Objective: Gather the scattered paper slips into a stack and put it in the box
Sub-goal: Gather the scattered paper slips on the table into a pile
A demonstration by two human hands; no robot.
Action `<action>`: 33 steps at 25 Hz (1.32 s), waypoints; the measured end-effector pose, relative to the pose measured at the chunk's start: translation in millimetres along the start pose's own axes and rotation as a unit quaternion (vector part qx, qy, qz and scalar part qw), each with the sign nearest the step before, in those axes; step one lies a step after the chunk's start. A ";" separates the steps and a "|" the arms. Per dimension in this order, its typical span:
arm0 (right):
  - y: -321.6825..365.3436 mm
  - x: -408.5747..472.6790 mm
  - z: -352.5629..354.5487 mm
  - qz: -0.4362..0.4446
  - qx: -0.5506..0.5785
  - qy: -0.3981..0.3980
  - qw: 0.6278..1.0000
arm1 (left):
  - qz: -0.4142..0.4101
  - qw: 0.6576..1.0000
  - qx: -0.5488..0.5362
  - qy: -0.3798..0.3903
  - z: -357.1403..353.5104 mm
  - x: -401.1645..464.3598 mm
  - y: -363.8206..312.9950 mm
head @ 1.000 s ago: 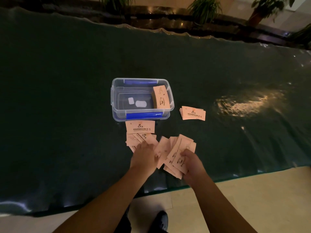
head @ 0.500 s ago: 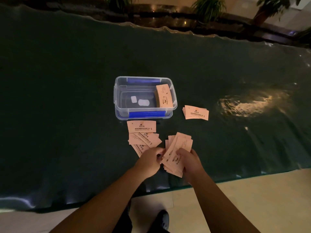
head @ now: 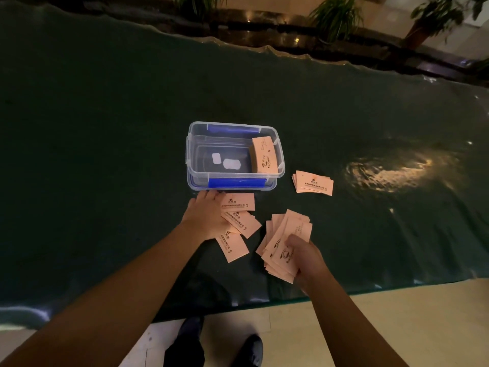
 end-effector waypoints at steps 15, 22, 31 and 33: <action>29.2 5.0 -8.6 0.026 -0.107 0.082 0.991 | -0.127 0.991 -0.001 0.035 10.3 -2.8 -43.3; 35.0 14.8 -50.9 0.038 -0.269 0.131 0.954 | 0.231 0.931 -0.282 -0.003 -27.8 -69.6 49.4; 28.3 14.0 -70.6 0.051 -0.273 0.130 0.952 | 0.213 0.891 -0.401 -0.005 -45.6 -54.1 28.9; 24.8 15.1 -79.0 0.051 -0.270 0.130 0.953 | 0.239 0.856 -0.457 0.019 -50.0 -54.5 21.7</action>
Point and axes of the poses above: each hand's wrist, its own x-axis towards the middle knuckle, its own z-axis out of the back of the hand, y = z × x, the point moved 9 cm from there along x, towards the middle knuckle, and after that the axes turned 5 degrees about y, right-handed, at the moved point
